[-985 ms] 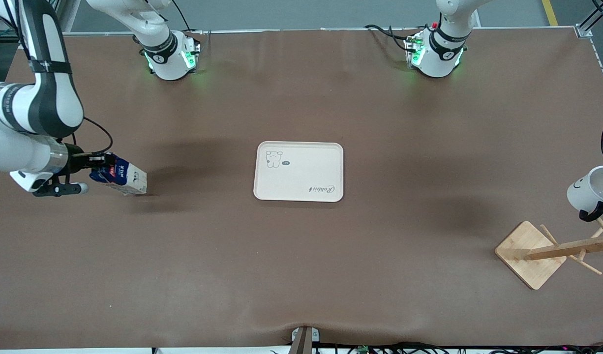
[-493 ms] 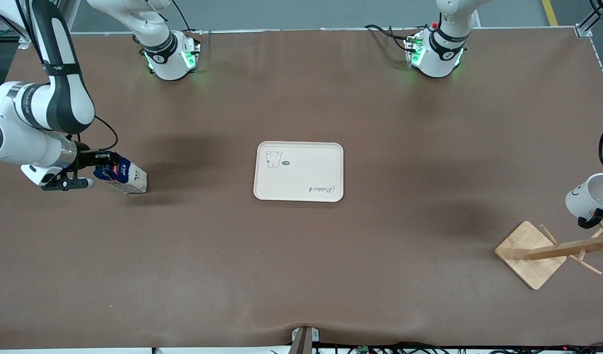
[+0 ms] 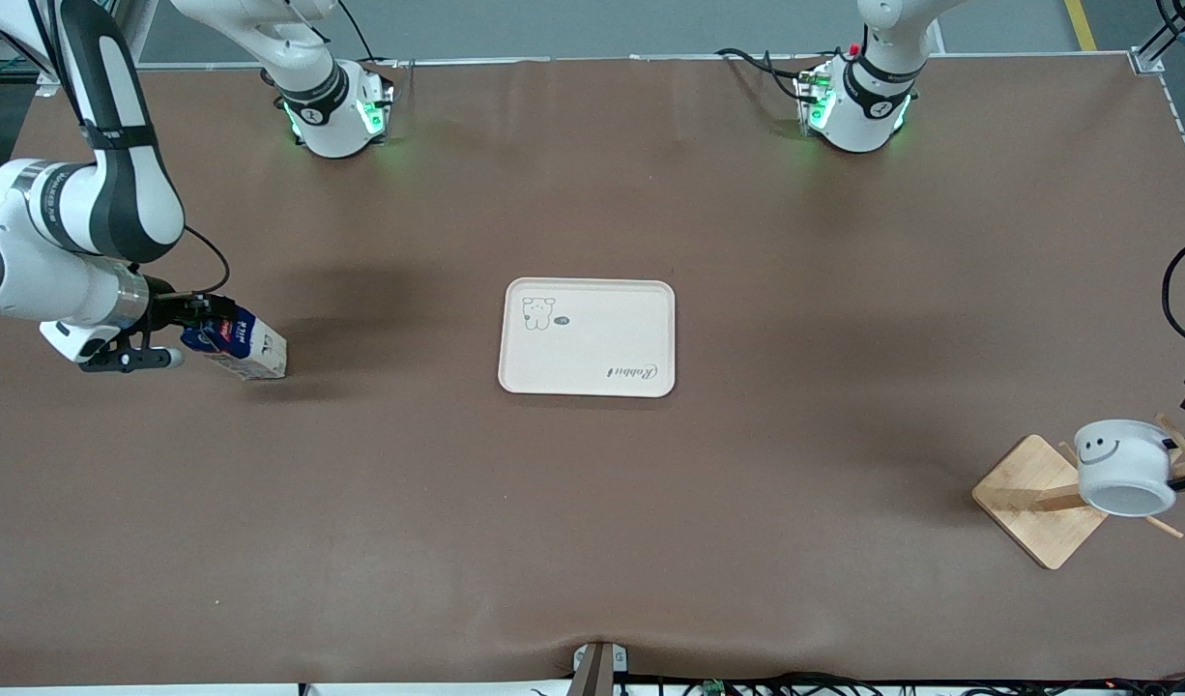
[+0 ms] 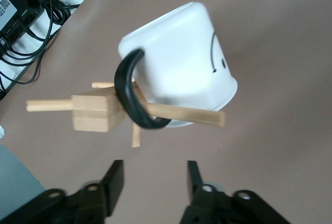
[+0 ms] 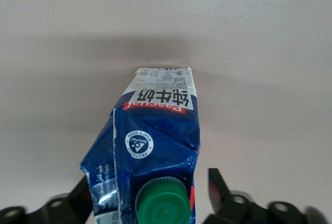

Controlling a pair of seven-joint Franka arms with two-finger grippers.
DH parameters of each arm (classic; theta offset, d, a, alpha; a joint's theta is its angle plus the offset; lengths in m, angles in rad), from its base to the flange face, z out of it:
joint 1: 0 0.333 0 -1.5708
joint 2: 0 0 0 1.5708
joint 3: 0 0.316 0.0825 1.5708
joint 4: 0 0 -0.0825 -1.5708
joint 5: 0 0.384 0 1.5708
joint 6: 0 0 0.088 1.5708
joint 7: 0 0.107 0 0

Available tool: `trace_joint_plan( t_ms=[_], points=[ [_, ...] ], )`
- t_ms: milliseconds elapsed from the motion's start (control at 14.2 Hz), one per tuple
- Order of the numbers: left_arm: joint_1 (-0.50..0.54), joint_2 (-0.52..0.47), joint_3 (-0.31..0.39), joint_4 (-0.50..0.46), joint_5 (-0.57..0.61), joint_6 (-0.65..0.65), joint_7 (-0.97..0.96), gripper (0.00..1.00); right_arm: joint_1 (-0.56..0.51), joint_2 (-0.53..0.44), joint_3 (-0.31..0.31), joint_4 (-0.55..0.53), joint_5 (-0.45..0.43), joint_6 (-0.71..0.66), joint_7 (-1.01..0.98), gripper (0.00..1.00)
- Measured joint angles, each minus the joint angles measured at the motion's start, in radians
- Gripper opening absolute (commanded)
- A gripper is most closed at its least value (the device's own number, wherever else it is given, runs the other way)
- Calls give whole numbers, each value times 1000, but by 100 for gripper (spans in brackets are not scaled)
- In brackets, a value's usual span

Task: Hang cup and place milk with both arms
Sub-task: 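Hang the mug handle on the stand peg and open the left gripper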

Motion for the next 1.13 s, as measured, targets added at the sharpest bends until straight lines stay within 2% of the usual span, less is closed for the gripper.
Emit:
trace_joint_plan(
  t_ms=[281,563,704,915,1126],
  points=[
    [0,-1,-1,6,-63,-47,-133,100,0,-7,3,31,0,-77,-1,100],
    [-5,-32,-25,11,-70,-101,-339,100,6,-11,15,136,0,-220,-1,100],
    [-6,-52,-52,11,-70,-140,-422,100,11,-11,21,223,0,-296,-1,100],
    [-7,-82,-103,11,-70,-207,-556,100,12,17,23,385,0,-320,-1,100],
    [-9,-122,-147,4,-71,-254,-660,100,11,68,21,593,-3,-366,-1,100]
  ],
)
